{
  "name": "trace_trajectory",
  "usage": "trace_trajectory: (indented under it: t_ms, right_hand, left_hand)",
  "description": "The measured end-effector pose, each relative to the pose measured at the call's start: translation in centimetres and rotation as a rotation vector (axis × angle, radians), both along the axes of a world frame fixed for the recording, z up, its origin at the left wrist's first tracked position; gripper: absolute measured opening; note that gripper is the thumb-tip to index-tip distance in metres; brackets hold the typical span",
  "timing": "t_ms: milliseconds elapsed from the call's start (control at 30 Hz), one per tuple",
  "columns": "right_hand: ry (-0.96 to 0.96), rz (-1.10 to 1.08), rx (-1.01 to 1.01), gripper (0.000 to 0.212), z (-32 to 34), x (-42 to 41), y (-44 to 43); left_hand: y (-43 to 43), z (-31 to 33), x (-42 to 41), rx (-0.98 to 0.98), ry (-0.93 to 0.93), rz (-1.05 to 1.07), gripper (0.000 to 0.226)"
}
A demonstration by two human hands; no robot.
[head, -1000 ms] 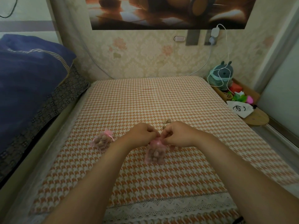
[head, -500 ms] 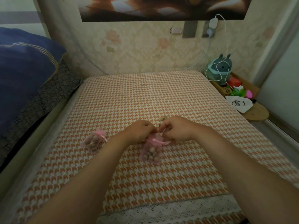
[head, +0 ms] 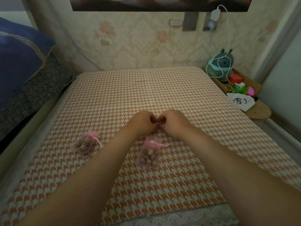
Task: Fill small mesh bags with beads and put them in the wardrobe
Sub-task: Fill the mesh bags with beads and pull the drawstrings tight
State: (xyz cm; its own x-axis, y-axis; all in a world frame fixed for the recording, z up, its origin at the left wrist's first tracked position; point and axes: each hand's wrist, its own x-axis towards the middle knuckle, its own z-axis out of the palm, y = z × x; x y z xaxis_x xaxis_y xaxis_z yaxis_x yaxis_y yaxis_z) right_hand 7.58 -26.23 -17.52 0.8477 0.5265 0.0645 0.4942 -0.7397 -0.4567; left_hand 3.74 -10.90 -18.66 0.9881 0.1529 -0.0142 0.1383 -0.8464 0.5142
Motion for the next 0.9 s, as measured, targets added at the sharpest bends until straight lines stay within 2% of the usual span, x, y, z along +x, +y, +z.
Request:
trace_trajectory:
  t_ms: [167,233,333,567,733,900]
  right_hand:
    - [0.08,-0.035,0.139,0.014,-0.4,0.0,0.0]
    - [0.103,-0.03,0.169,0.018,-0.5,-0.2,-0.2]
    - [0.109,-0.012,0.167,0.022,-0.6,-0.7,-0.4]
    - [0.141,0.047,0.127,0.013,-0.2,-2.0,-0.6]
    - [0.248,0.005,0.222,0.014,0.5,-3.0,-0.9]
    - [0.338,0.017,0.27,0.015,1.6,-4.4,-1.7]
  left_hand:
    - [0.3,-0.1,-0.5,-0.094,-0.078,0.035,0.009]
    - [0.4,-0.1,-1.0,-0.136,-0.095,0.033,0.006]
    - [0.3,-0.2,-2.2,-0.183,-0.118,0.033,0.012]
    - [0.8,0.8,-4.6,-0.404,-0.042,0.031,0.011]
    - [1.6,1.5,-6.5,-0.337,0.088,-0.112,0.015]
    - [2.0,2.5,-8.0,-0.299,0.129,-0.151,0.008]
